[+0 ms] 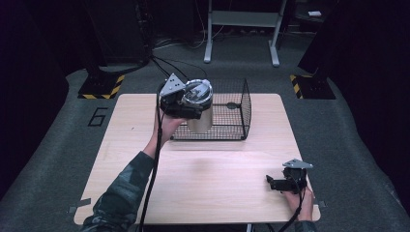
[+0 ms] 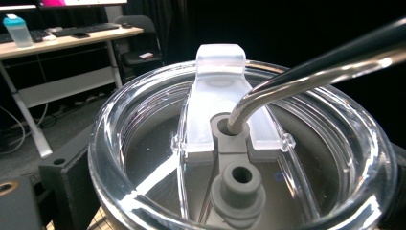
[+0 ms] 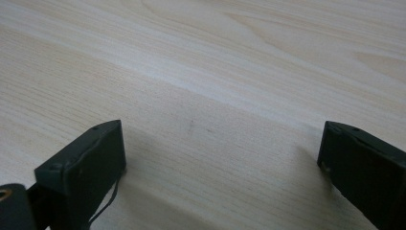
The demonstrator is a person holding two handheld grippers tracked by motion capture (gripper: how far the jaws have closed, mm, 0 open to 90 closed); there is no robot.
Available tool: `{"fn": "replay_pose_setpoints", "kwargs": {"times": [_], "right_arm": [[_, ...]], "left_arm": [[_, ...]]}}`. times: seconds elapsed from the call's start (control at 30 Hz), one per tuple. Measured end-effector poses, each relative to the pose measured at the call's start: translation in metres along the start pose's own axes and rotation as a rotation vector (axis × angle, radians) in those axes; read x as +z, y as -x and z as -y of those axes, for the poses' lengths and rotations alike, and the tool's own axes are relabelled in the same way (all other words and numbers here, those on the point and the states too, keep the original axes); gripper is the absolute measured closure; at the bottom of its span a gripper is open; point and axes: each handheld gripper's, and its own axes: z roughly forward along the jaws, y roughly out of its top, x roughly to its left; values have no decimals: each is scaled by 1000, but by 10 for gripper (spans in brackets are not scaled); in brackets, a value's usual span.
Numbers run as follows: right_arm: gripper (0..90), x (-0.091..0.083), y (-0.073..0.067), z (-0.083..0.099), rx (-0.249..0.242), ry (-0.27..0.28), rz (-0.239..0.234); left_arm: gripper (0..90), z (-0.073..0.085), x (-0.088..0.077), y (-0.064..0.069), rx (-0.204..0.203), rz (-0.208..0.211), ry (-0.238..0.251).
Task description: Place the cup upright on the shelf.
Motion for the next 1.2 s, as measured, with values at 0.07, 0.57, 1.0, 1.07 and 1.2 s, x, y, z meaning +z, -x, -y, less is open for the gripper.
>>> {"fn": "replay_pose_setpoints", "kwargs": {"times": [0.07, 0.57, 1.0, 1.07, 1.2], "right_arm": [[20, 0, 0, 0, 0, 0, 0], [20, 0, 0, 0, 0, -1, 0], [21, 0, 0, 0, 5, -7, -7], [20, 0, 0, -1, 3, -6, -6], [20, 0, 0, -1, 2, -6, -7]], "left_arm": [[40, -3, 2, -3, 5, -8, 7], [40, -11, 30, -15, 18, -64, -17], [40, -8, 57, -30, 9, -115, -34], [40, -6, 61, -33, 22, -130, -47], [39, -1, 69, -37, 1, -150, -43]]}}
